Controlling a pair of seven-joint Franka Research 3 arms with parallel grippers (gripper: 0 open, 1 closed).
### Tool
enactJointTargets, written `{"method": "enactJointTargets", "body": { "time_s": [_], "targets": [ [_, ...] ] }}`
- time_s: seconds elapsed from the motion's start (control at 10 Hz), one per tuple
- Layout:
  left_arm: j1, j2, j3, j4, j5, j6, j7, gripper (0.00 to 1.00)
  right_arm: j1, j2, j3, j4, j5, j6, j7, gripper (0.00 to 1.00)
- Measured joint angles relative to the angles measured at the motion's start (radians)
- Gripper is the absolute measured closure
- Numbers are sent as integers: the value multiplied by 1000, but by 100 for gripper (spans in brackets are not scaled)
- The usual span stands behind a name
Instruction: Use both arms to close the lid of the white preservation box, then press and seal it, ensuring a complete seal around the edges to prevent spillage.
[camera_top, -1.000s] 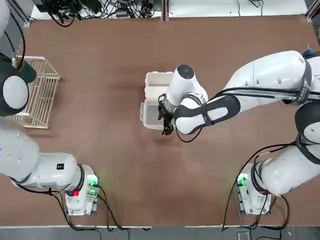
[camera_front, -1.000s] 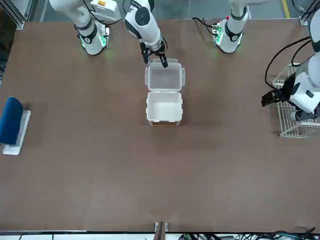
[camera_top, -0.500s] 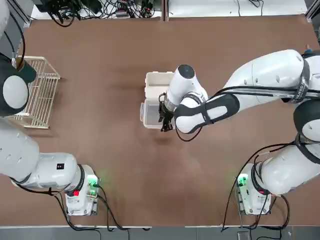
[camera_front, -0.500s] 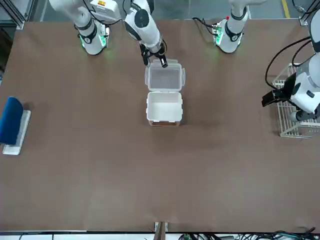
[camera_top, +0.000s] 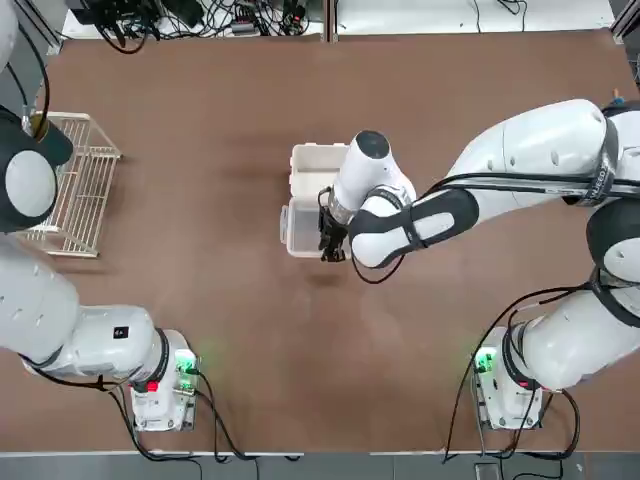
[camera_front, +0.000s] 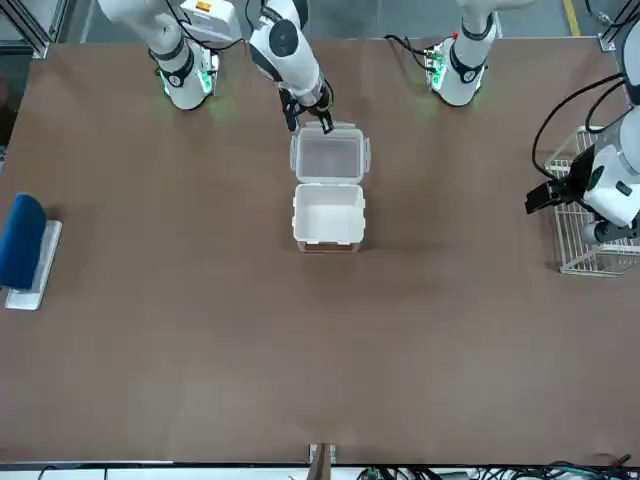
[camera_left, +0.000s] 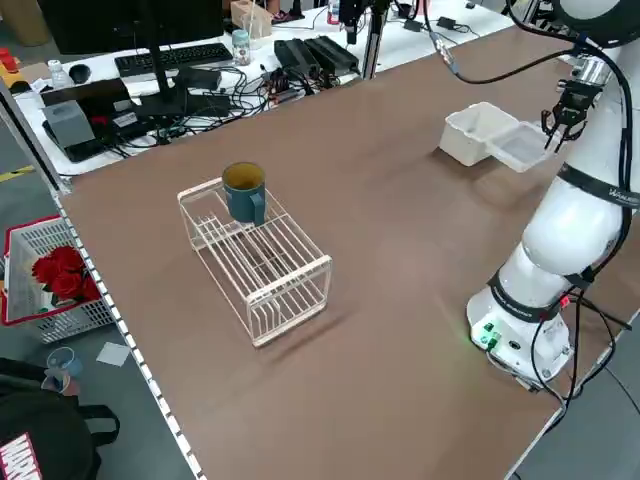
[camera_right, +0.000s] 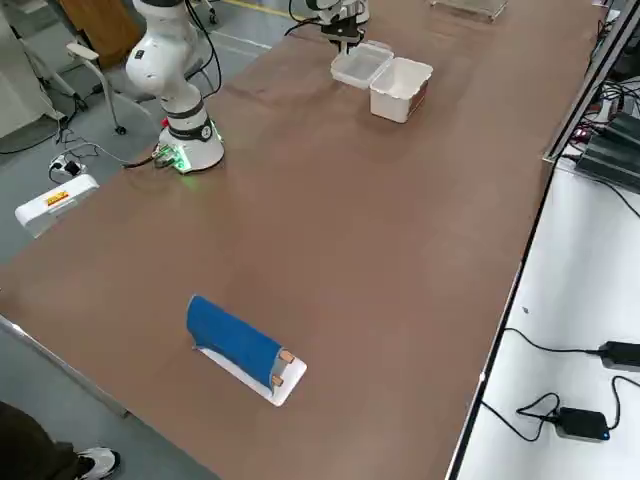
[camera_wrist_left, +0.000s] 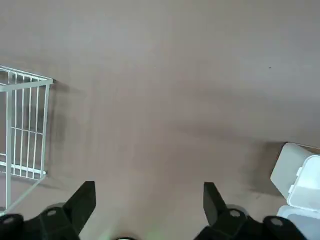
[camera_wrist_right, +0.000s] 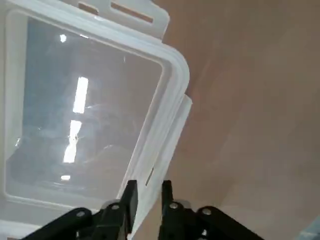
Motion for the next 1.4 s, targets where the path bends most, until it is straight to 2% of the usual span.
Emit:
{"method": "enactJointTargets", "body": {
  "time_s": [0.3,0.9,1.0,1.4],
  "targets": [
    [2,0,0,0,0,0,0,4,0,0,0,-1,0,0,0,84],
    [12,0,0,0,0,0,0,4,0,6,-9,2,0,-1,11,91],
    [12,0,0,0,0,0,0,4,0,6,-11,7,0,-7,18,94],
    [13,-2,0,1,0,0,0,4,-17,5,-14,89,3,-143,40,96]
  ]
}}
